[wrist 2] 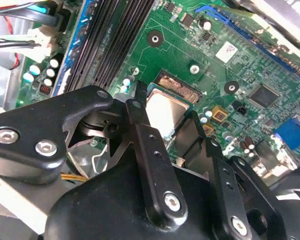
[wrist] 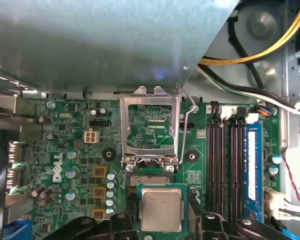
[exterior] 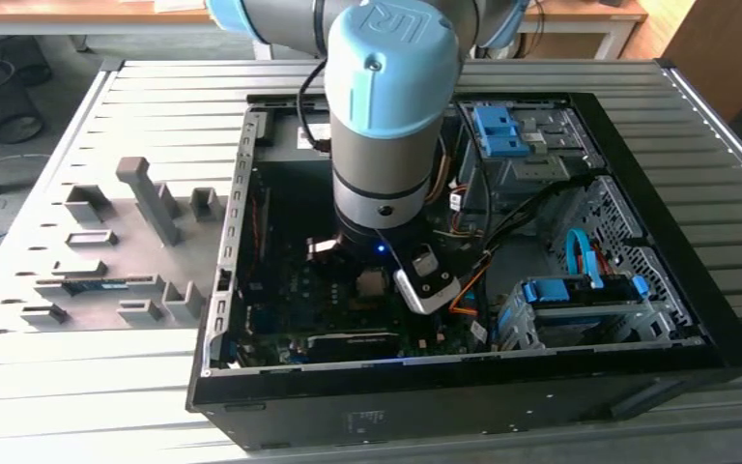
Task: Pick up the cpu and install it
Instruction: 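Place the cpu into insertion slot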
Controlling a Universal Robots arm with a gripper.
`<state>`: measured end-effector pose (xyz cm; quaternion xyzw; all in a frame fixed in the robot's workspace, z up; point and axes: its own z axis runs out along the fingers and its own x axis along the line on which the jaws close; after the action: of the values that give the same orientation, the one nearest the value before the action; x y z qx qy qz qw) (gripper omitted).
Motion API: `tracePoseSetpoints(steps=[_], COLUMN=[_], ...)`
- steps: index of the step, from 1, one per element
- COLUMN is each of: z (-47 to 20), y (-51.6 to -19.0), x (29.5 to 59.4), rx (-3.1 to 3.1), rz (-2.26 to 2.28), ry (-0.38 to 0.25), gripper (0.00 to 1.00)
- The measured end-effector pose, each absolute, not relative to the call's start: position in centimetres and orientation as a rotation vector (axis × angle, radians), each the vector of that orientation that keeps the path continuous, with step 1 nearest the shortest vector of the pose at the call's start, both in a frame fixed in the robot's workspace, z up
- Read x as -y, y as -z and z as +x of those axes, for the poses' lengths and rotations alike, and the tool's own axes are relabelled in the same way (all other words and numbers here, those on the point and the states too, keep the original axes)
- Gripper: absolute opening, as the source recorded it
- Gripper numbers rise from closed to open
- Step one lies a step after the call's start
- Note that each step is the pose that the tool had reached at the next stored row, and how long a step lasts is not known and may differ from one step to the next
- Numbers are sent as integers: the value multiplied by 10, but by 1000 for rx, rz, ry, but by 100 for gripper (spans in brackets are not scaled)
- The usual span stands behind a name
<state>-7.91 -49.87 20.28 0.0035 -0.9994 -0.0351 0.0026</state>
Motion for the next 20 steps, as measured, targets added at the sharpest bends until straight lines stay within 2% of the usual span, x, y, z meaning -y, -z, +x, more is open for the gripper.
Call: tracePoseSetpoints(steps=[20], z=[-89], y=[-189], x=[500], rx=[3135], rz=[11], ry=[109], gripper=[47])
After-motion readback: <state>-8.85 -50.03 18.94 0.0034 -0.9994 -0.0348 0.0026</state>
